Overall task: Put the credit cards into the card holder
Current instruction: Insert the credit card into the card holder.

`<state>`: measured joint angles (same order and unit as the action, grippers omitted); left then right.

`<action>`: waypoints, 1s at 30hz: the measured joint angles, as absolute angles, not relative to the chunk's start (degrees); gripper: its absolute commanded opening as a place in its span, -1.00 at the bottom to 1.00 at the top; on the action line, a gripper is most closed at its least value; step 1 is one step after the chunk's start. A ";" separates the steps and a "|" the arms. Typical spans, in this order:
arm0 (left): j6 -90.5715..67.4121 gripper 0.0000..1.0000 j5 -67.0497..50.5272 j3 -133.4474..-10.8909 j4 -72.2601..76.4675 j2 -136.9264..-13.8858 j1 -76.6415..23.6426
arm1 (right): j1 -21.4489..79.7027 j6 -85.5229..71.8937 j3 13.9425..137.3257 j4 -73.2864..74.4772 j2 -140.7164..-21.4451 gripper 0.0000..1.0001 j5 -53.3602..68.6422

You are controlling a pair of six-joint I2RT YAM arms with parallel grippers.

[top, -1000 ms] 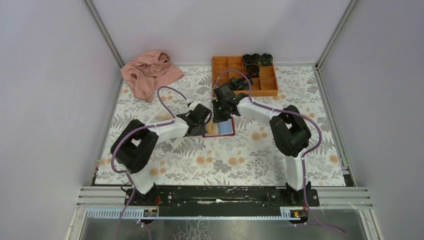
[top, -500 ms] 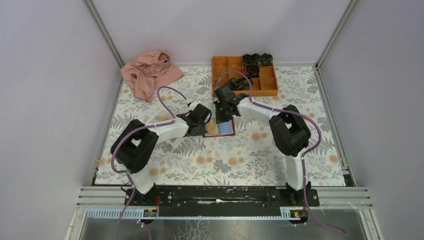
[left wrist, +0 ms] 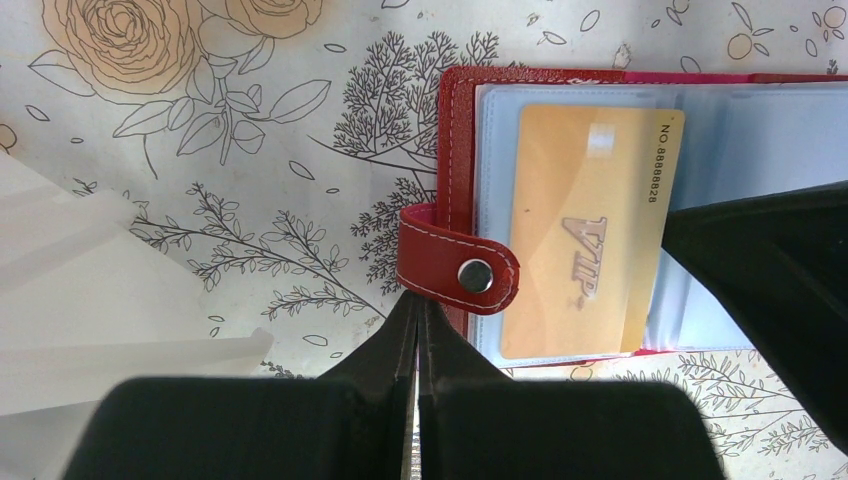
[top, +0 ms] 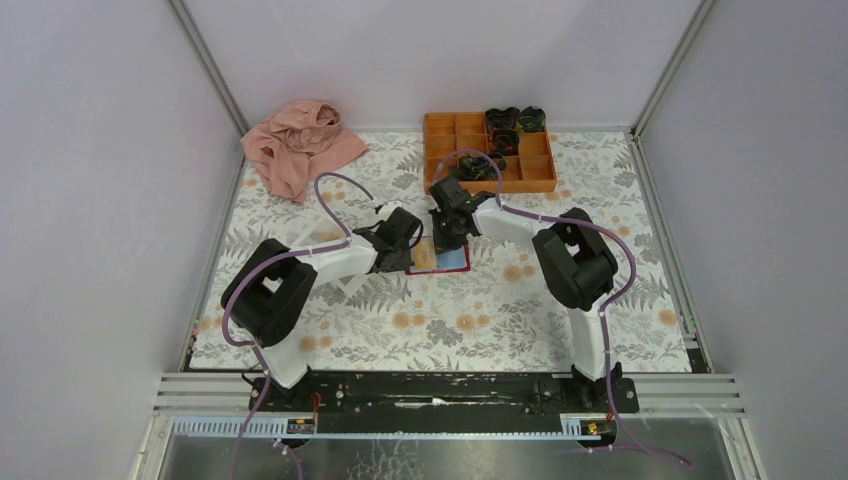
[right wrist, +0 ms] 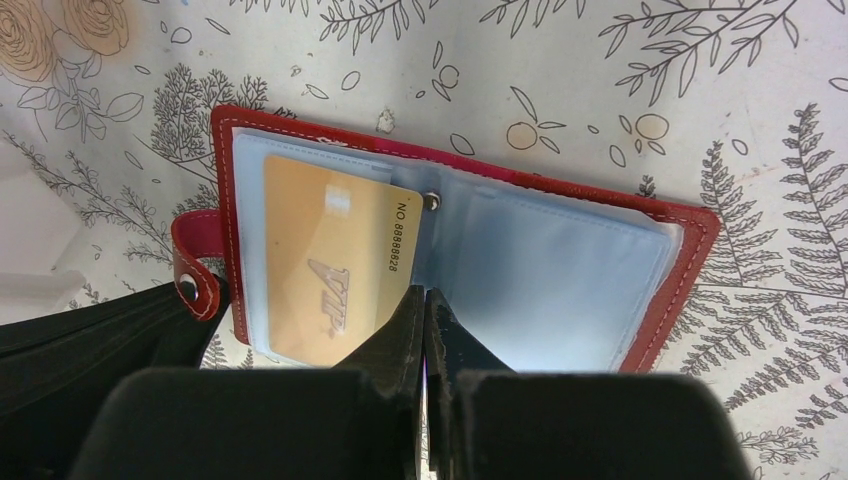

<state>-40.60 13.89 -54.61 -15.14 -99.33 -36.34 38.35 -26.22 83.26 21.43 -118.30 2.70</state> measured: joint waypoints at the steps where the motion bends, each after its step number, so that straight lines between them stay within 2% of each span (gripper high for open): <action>1: -40.60 -1.00 13.89 -54.59 -15.14 -99.35 -36.34 | 38.35 -26.28 83.26 21.34 -118.34 -1.00 2.83; 21: -40.80 -1.00 13.34 -54.61 -15.11 -99.37 -36.32 | 39.22 -26.76 85.32 21.61 -119.96 -1.00 4.08; 27: -41.08 -0.99 13.39 -54.61 -15.14 -99.37 -36.32 | 39.38 -26.52 85.23 21.76 -119.94 -0.79 3.36; 30: -41.45 -0.81 13.39 -54.63 -15.14 -99.35 -36.34 | 39.09 -26.28 84.44 21.67 -119.31 -0.53 2.61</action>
<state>-41.45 13.39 -54.63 -15.14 -99.35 -36.34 39.09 -26.28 84.44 21.67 -119.31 2.61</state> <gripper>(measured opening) 0.024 0.122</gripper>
